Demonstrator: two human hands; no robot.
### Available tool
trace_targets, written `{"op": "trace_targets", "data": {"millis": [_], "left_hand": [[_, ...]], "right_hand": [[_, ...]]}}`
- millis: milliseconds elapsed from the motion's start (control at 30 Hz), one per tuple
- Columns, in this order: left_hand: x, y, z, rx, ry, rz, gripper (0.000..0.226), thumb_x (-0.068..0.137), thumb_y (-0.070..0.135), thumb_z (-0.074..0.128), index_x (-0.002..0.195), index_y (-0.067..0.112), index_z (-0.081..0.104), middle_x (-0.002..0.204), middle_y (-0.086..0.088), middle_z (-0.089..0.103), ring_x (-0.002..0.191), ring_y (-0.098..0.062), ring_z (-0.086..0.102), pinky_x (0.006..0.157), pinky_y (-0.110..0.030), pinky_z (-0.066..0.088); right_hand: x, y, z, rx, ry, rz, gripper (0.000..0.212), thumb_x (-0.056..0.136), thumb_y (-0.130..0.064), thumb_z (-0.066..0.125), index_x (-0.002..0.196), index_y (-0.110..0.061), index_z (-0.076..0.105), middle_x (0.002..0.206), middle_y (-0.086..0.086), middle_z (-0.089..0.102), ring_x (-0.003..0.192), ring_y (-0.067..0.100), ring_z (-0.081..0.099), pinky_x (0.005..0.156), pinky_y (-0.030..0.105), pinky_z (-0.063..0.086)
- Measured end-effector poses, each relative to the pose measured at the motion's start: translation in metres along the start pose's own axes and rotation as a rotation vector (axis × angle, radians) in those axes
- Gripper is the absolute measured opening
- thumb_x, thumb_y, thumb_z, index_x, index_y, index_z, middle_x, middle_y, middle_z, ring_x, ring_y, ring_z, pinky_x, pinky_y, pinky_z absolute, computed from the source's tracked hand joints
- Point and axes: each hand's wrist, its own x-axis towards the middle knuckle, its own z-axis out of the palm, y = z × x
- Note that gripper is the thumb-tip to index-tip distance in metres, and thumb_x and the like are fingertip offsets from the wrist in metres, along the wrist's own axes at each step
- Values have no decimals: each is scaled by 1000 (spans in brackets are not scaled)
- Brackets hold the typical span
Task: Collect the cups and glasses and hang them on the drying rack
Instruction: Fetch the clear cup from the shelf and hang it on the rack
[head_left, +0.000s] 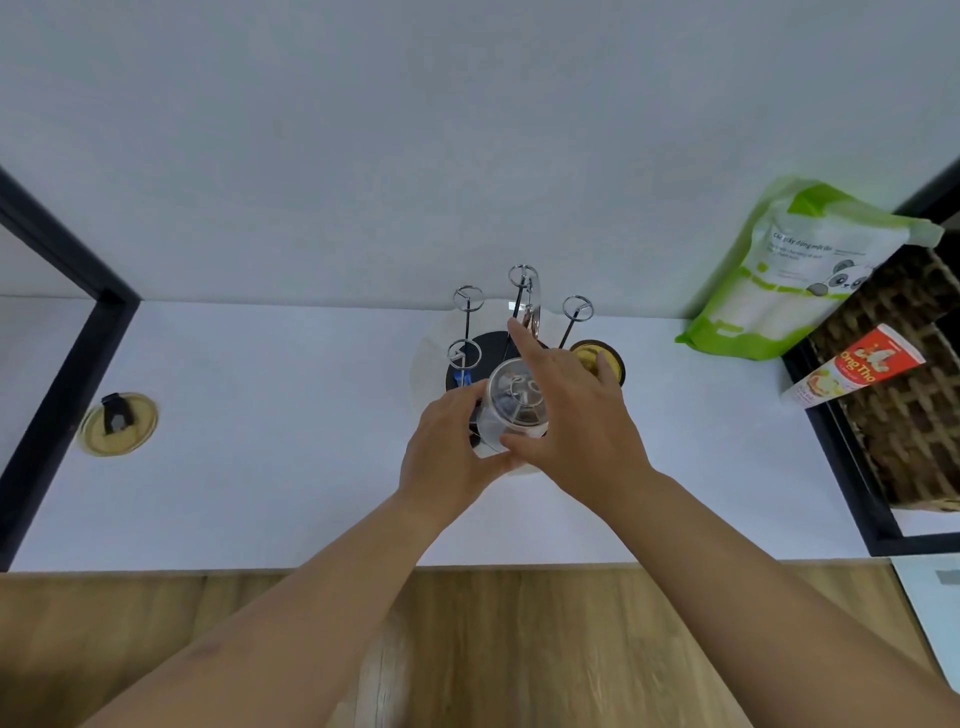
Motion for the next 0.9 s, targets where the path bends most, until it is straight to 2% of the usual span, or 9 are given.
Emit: {"op": "trace_targets", "data": {"millis": [100,200,333,433,533,700,800,900], "left_hand": [[-3,-10,-8,39,-48,-13,88,70,58,88,146,35,49,139,16,58,124,-6,50,95,-21,41],[-8,-23,-21,34,-44,-51,87,70,58,87,145,37,49,141,18,56,129,-9,51,98,-24,37],[-14,-30,-39,-28,105,-38,73,76,76,69,136,35,59,129,20,61,119,-3,57,102,-33,48],[-10,-21,-49,-71,237,41,55,91,66,57,135,33,60,127,17,61,119,-7,58,101,-36,50],[5,-5,-52,-33,258,114,42,102,46,57,140,30,57,137,13,59,129,-12,53,105,-31,44],[27,15,-48,114,166,204,40,104,38,56,142,26,60,142,11,59,134,-7,44,105,-20,30],[29,19,-45,170,140,236,37,103,35,58,137,23,65,137,8,64,131,-10,48,103,-19,30],[28,18,-41,199,119,252,34,101,34,60,132,23,69,133,7,66,127,-11,51,103,-24,37]], "right_hand": [[-1,4,5,-35,10,-19,114,78,-44,85,166,-33,13,125,-3,62,120,19,59,123,57,19],[-1,8,7,-68,26,-41,113,78,-45,85,166,-29,15,122,-2,62,118,20,60,122,58,19],[-2,10,8,-68,36,-61,112,78,-44,85,166,-26,17,124,-3,62,122,22,57,123,58,17],[-4,15,11,-80,67,-75,112,75,-43,86,165,-20,24,128,2,61,133,29,51,123,59,19],[-5,20,10,-83,67,-67,110,75,-44,86,164,-20,26,134,3,61,145,34,40,123,56,15],[-10,30,2,-104,16,-61,108,82,-43,79,166,-30,14,144,-3,56,153,31,28,124,57,8],[-11,37,-4,-109,-6,-50,109,83,-41,79,166,-35,8,153,-5,50,158,28,18,124,59,6],[-11,46,-10,-135,-25,-57,107,85,-40,77,166,-35,7,161,0,43,160,28,11,125,62,8]]}}
